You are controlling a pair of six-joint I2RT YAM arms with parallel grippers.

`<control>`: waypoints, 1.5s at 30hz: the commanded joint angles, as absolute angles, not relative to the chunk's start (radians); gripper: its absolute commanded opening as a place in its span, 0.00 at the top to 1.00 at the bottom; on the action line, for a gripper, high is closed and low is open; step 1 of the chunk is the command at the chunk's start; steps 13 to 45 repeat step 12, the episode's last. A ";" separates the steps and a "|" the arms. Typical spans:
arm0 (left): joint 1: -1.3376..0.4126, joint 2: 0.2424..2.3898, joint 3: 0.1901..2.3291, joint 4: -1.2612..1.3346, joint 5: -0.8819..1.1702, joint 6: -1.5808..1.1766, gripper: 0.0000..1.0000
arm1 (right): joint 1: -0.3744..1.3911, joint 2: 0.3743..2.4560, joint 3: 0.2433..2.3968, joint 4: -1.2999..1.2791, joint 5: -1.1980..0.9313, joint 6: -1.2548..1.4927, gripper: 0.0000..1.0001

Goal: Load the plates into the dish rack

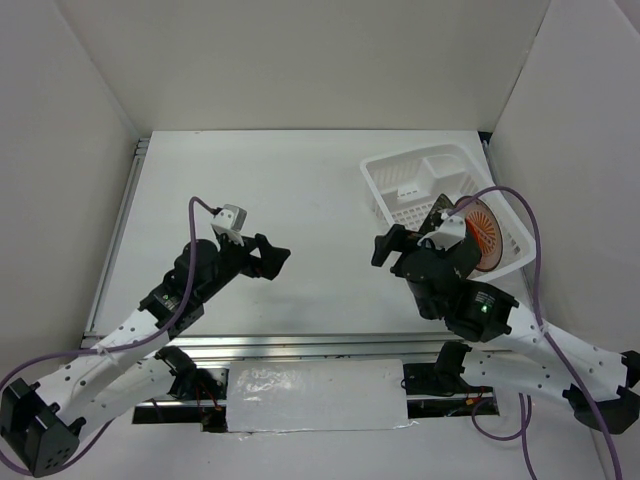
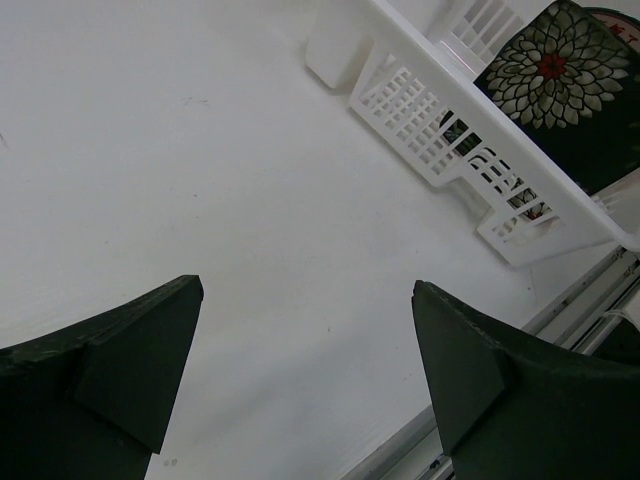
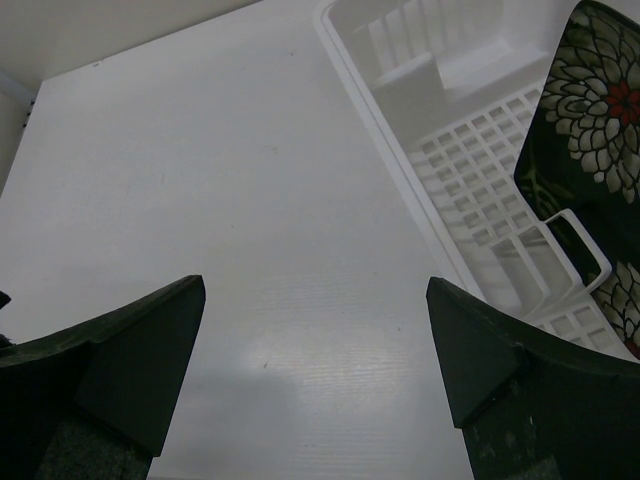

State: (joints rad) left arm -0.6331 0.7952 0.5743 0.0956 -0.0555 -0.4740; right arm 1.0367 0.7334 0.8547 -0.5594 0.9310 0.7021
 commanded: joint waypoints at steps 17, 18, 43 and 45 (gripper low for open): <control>-0.638 0.787 0.586 0.123 -0.064 -0.469 0.00 | 1.045 0.741 0.887 -0.543 0.942 0.687 0.00; -0.638 0.787 0.586 0.123 -0.064 -0.469 0.00 | 1.045 0.741 0.887 -0.543 0.942 0.687 0.00; -0.638 0.787 0.586 0.123 -0.064 -0.469 0.00 | 1.045 0.741 0.887 -0.543 0.942 0.687 0.00; -0.638 0.787 0.586 0.123 -0.064 -0.469 0.00 | 1.045 0.741 0.887 -0.543 0.942 0.687 0.00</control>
